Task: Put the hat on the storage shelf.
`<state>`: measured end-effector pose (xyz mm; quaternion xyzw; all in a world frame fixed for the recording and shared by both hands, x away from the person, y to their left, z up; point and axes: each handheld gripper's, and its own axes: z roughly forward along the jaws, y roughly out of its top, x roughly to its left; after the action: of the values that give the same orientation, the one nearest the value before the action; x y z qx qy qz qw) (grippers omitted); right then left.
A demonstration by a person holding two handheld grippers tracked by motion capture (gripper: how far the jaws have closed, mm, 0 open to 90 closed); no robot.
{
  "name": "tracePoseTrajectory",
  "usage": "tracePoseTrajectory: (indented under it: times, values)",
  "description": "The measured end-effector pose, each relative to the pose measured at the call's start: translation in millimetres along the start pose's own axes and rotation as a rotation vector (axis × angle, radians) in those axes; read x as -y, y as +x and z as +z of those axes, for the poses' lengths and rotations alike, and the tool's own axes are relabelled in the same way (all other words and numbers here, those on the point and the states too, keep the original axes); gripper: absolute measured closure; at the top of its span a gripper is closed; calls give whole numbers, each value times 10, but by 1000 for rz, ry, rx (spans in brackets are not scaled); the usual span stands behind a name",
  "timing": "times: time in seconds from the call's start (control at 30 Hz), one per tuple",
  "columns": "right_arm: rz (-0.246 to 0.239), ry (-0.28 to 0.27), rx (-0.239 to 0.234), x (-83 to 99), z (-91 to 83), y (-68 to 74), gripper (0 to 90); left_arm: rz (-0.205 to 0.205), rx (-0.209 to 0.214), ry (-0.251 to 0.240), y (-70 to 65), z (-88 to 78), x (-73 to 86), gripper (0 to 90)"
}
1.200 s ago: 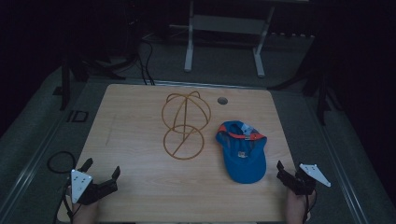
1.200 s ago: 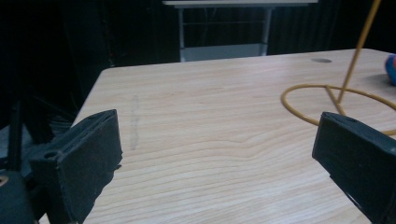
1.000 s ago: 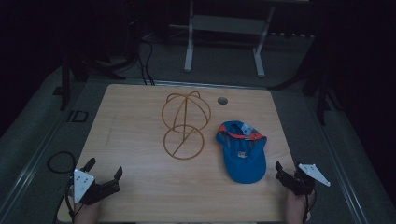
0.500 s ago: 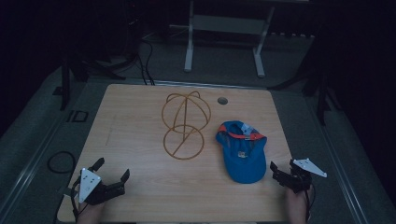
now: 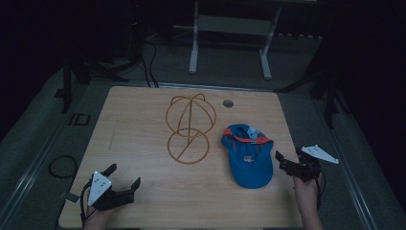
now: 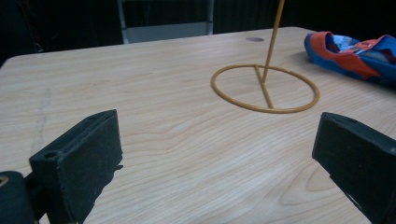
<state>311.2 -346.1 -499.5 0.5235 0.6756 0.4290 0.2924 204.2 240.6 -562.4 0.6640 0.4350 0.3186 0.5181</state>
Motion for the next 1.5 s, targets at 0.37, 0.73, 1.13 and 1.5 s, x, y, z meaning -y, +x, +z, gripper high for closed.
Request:
tracePoseTrajectory:
  times: [0.37,0.73,1.13,1.5]
  values:
    - [-44,14,-91,-236,207,169,125,-18,75,57,-68,17,-17,19]
    - [-116,80,-161,-400,580,278,162,18,69,74,-117,34,-20,20]
    - [-128,119,-155,-507,991,297,210,14,70,76,-111,35,-15,19]
    - [-137,210,-146,-514,1419,226,255,13,41,78,-97,18,-11,19]
